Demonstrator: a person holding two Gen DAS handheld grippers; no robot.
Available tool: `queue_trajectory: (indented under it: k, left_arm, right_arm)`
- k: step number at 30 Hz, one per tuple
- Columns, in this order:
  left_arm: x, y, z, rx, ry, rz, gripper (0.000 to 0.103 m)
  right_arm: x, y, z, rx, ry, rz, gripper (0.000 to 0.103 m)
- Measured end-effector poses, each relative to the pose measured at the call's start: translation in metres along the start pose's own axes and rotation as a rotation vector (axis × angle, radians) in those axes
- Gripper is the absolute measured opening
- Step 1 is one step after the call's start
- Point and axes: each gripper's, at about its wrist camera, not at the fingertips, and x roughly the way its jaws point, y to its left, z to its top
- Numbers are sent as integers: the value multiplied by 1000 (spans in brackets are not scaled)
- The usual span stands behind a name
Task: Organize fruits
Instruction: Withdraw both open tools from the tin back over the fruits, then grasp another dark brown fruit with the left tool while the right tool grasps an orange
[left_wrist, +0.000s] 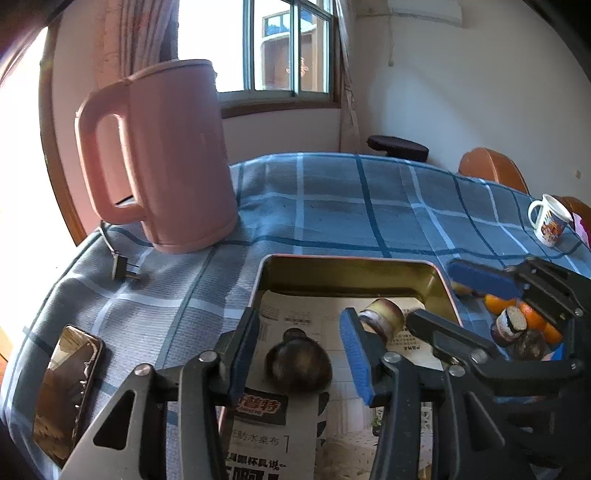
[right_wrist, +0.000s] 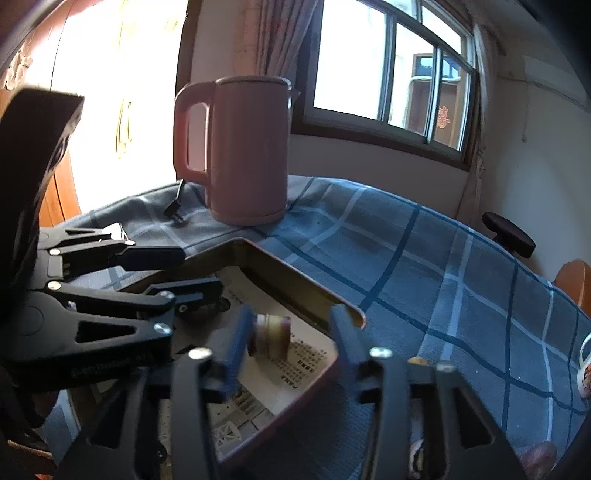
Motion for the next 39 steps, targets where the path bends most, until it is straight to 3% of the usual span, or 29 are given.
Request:
queue_trajectory:
  k: [3, 8, 11, 16, 24, 30, 33, 36, 39]
  left_arm:
    - [-10, 2, -2, -18, -43, -6, 73]
    - [-34, -8, -5, -32, -124, -39, 74]
    - [-45, -22, -8, -27, -162, -73, 74]
    - [-55, -56, -15, -1, -186, -146, 74]
    - [-53, -118, -28, 95, -159, -243, 74]
    - [-39, -159, -36, 171, -85, -287, 74]
    - [-27, -171, -39, 187, -27, -311, 74]
    - [-18, -175, -40, 187, 20, -338, 74]
    - [-9, -177, -40, 178, 63, -357, 74]
  right_arm:
    - [-14, -5, -2, 10, -33, -8, 75]
    - [-50, -11, -9, 16, -94, -42, 78]
    - [-77, -16, -21, -3, -130, -110, 84]
    - [-118, -40, -46, 37, -174, -215, 85]
    - [-158, -92, -90, 176, -174, -364, 88]
    - [-167, -117, -108, 285, -143, -364, 88]
    - [-160, -119, -110, 275, -78, -368, 84]
    - [-148, -122, -117, 283, -10, -333, 66]
    - [-137, -124, -124, 297, 44, -283, 57]
